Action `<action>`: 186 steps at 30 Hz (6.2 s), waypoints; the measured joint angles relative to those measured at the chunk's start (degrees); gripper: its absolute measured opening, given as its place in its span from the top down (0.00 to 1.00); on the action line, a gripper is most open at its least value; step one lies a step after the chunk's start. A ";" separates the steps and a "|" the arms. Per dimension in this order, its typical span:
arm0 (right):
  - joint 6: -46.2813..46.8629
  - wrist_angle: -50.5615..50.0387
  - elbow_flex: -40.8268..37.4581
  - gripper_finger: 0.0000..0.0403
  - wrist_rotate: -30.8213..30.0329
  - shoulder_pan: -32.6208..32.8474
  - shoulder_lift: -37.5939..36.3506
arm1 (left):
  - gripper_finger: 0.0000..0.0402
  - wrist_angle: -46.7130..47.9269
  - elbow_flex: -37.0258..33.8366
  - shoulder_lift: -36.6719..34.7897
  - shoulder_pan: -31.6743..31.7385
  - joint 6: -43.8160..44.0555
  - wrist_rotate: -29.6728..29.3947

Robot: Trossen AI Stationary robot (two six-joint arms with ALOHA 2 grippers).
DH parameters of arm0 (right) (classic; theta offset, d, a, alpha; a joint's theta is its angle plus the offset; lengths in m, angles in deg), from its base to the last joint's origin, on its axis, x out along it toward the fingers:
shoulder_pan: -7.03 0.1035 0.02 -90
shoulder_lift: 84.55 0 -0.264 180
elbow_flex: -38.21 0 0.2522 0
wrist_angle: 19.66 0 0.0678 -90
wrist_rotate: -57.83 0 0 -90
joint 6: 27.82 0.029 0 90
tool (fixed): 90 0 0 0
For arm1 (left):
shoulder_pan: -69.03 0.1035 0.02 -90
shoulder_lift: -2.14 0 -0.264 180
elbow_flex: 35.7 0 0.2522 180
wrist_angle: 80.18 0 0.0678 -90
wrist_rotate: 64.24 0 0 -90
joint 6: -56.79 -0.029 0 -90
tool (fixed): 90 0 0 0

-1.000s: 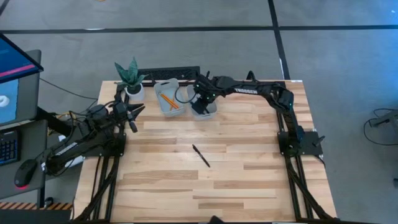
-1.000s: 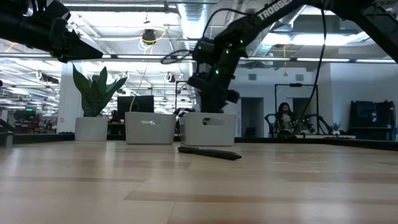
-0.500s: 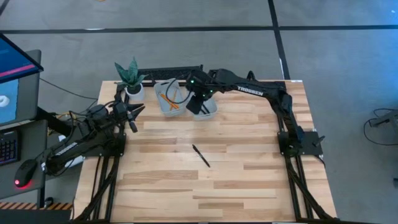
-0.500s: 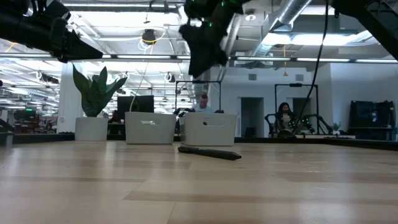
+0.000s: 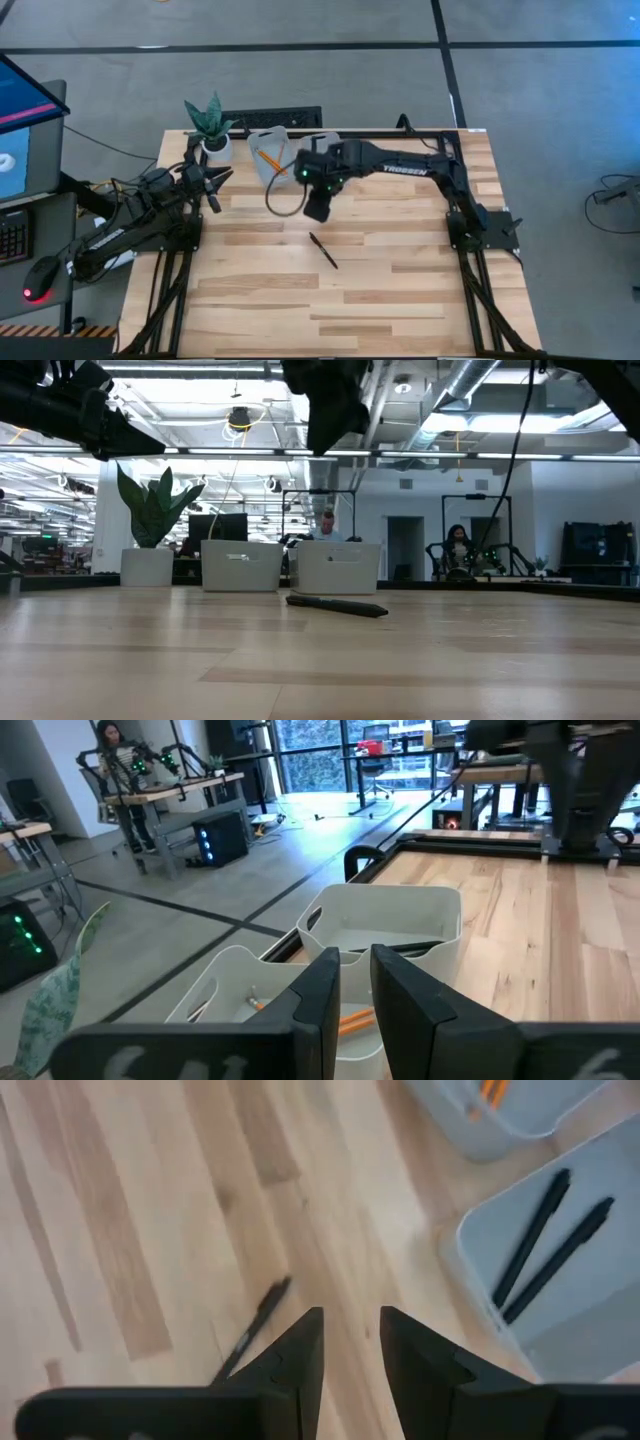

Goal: Sort pens & pencils
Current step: Put the black ballpen into the right bin

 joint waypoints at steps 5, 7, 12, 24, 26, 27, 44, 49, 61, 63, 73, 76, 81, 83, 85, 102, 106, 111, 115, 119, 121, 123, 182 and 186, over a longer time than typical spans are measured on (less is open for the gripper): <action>-0.40 -2.10 0.00 0.69 -4.28 3.40 0.00 | 0.87 0.03 0.00 0.00 0.00 0.26 0.00; 0.16 -2.19 -0.03 0.69 -7.67 4.36 0.00 | 0.87 0.23 0.00 0.00 0.00 0.28 0.00; 5.16 -2.32 -1.67 0.67 -15.05 5.03 0.04 | 0.87 0.42 0.00 0.00 -0.02 0.33 0.00; 7.88 2.92 -14.51 0.42 -14.34 4.80 0.04 | 0.87 0.42 0.00 0.00 -0.02 1.33 0.13; 9.00 3.01 -17.21 0.37 -14.02 4.72 0.03 | 0.87 0.42 0.00 0.00 -0.02 1.33 0.13; 9.43 3.12 -18.60 0.36 -14.00 4.70 0.02 | 0.87 0.42 0.00 0.00 -0.02 1.33 0.13; 19.77 18.77 -27.34 0.33 -3.17 6.63 0.04 | 0.87 0.44 0.00 0.00 -0.02 1.32 0.20; 25.22 19.20 -27.34 0.33 -2.13 6.60 0.04 | 0.87 0.44 -0.02 0.00 -0.02 1.31 0.20; 28.04 22.89 -27.34 0.33 -1.86 10.22 0.42 | 0.87 0.44 0.00 0.00 -0.02 1.73 0.40; 28.04 23.50 -27.33 0.33 -1.93 10.70 0.42 | 0.87 0.44 0.00 0.00 -0.02 1.73 0.38; 28.02 23.17 -27.32 0.33 -0.79 10.30 0.42 | 0.87 0.59 0.00 0.00 -0.01 1.75 0.33; 28.02 24.12 -28.09 0.33 -0.56 10.47 0.37 | 0.87 0.61 -0.02 0.00 0.00 1.75 0.32; 28.93 26.71 -31.20 0.33 3.38 10.41 0.37 | 0.87 0.63 -0.01 0.00 0.00 1.75 0.09; 29.38 27.25 -32.03 0.33 3.86 10.43 0.37 | 0.87 0.66 -0.01 -0.01 -0.01 1.75 0.09; 29.44 28.28 -32.44 0.33 3.90 10.43 0.37 | 0.87 0.72 0.00 0.00 -0.02 1.75 0.09; 27.83 31.22 -35.30 0.33 7.03 9.95 0.37 | 0.87 0.82 -0.02 -0.01 -0.01 1.73 0.11; 27.47 31.70 -35.17 0.33 6.98 9.86 1.96 | 0.87 0.81 0.00 0.00 0.00 1.73 0.12; 27.42 33.96 -34.97 0.33 8.14 9.88 3.91 | 0.87 0.81 -0.02 -0.02 0.00 1.73 0.13; 27.47 33.31 -35.20 0.33 8.40 9.87 3.89 | 0.87 0.81 -0.02 -0.01 -0.01 1.72 0.16; 27.47 33.18 -35.19 0.33 8.52 9.55 3.91 | 0.87 0.85 -0.02 -0.02 -0.02 1.49 0.09; 27.45 33.18 -35.19 0.33 8.47 9.45 3.93 | 0.87 0.81 -0.02 -0.02 -0.02 1.49 0.05; 27.47 33.16 -35.19 0.33 8.65 9.28 3.95 | 0.87 0.84 -0.02 -0.02 -0.02 1.35 0.00; 28.96 30.38 -35.34 0.63 9.69 9.12 4.11 | 0.87 0.85 -0.02 -0.02 -0.02 1.31 -0.26; 28.98 29.87 -35.32 0.64 9.68 9.12 4.11 | 0.87 0.90 -0.02 -0.02 -0.02 1.35 -0.24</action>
